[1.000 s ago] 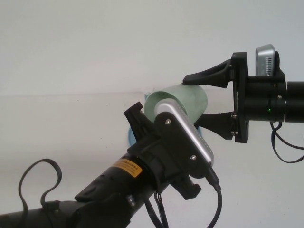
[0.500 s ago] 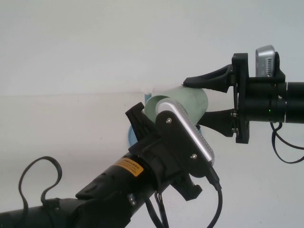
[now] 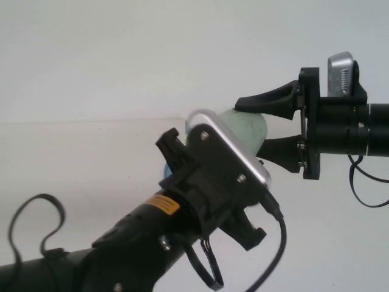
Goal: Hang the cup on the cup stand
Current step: Adjust the cup with two arms, then place the cup on the cup holder
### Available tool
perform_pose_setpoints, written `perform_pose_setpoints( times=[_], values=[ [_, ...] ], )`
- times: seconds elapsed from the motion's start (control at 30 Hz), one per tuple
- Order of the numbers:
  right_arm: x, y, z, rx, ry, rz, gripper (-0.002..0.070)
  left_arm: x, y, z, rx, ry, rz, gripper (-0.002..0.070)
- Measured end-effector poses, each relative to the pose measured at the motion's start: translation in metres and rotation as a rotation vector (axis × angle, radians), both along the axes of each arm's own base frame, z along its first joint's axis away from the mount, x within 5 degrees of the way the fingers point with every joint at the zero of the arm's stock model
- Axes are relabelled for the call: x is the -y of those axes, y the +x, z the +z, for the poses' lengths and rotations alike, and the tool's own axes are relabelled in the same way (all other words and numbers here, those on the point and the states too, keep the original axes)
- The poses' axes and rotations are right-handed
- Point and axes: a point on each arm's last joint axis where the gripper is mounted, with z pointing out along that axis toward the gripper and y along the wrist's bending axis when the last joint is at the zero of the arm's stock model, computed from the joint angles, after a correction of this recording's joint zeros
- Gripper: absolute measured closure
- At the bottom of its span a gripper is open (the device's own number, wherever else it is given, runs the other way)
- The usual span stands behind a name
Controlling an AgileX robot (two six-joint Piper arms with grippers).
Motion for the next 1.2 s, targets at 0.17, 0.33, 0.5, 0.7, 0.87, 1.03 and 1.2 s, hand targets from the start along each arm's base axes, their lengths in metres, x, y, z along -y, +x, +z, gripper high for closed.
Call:
perform_pose_setpoints(
  times=[0.17,0.33,0.5,0.7,0.87,1.03,1.2],
  values=[
    [0.009,0.004,0.001,0.004,0.007,-0.022,0.0174,-0.009,-0.005,0.013,-0.027,-0.069,0.018,0.0339],
    [0.028,0.013,0.001,0.060,-0.018,-0.081,0.0176,-0.019,-0.018,0.031,-0.047,-0.112,-0.053,0.0328],
    [0.044,0.025,-0.004,0.213,-0.168,-0.175,0.0176,-0.021,-0.027,0.035,-0.072,-0.096,-0.126,0.0328],
    [0.048,0.029,-0.007,0.509,-0.363,-0.127,0.0176,-0.014,-0.047,0.025,-0.199,0.004,-0.346,0.0483],
    [0.047,0.028,-0.006,0.703,-0.447,-0.054,0.0176,-0.016,-0.048,0.019,-0.260,0.043,-0.403,0.0648],
    [0.045,0.026,-0.005,0.871,-0.501,0.016,0.0176,-0.030,-0.028,0.018,-0.303,0.016,-0.313,0.0671],
    [0.044,0.024,-0.004,0.980,-0.530,0.061,0.0177,-0.069,0.008,0.012,-0.437,-0.014,-0.178,0.0675]
  ],
)
